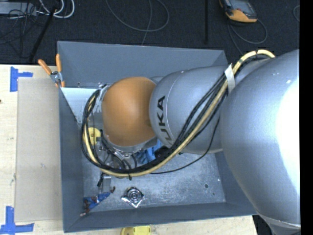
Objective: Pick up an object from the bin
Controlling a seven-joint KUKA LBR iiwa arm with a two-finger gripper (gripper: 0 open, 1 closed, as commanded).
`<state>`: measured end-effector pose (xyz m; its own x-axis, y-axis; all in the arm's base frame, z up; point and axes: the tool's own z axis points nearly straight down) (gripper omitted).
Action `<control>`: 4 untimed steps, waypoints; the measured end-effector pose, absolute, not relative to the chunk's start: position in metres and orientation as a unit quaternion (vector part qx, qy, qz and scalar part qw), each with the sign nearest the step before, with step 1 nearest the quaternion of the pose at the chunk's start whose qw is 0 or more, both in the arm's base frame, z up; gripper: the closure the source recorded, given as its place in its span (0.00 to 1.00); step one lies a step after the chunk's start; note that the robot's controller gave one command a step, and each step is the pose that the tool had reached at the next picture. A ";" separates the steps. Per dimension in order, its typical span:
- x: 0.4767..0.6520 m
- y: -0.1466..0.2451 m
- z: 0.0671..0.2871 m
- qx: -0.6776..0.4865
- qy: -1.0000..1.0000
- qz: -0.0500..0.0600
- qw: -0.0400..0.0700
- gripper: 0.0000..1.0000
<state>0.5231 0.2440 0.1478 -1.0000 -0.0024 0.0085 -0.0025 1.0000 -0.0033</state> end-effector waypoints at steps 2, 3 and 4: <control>0.542 0.204 0.191 0.020 -1.000 0.000 0.004 0.00; 0.571 0.177 0.225 -0.010 -1.000 0.002 -0.002 0.00; 0.560 0.186 0.185 -0.011 -1.000 -0.001 -0.003 0.00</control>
Offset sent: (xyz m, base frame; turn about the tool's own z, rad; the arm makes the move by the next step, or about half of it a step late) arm 0.0373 -0.0791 0.0799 -0.0519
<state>0.5604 0.1857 0.1847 -0.9997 0.0224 -0.0067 0.0224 0.9997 0.0028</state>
